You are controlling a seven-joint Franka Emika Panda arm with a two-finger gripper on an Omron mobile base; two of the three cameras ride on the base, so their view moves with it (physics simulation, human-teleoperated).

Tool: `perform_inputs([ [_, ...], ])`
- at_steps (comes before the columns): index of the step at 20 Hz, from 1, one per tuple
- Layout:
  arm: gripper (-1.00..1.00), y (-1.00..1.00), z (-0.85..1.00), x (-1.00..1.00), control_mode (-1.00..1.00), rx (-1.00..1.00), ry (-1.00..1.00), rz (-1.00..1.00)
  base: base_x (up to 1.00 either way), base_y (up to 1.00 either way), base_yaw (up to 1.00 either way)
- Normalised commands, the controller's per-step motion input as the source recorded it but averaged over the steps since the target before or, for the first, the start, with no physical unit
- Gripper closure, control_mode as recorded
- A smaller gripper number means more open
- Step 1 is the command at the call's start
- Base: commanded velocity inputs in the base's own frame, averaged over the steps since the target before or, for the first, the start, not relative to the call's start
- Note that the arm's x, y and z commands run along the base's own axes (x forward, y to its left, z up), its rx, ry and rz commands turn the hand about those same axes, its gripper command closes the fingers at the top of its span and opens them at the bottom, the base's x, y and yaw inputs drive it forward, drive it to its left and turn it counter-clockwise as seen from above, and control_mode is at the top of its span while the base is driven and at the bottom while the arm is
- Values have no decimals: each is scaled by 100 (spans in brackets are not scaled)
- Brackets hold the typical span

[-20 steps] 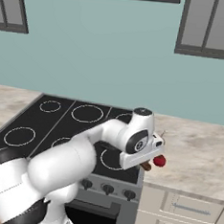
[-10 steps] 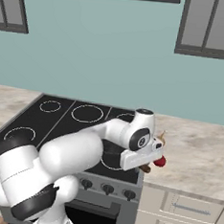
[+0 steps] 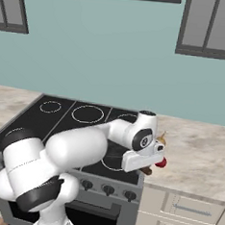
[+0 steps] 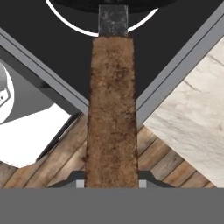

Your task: Place the pan on the front right burner on the stove. Then place the tomato and the onion in the pan and turn on the front right burner.

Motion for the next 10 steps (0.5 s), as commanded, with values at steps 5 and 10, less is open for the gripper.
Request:
perform_inputs([
  [5, 100, 0, -15, 0, -100, 0, 6, 0, 0, 0, 0],
  [10, 100, 0, -32, 0, -100, 1, 10, -1, 0, 0, 0],
])
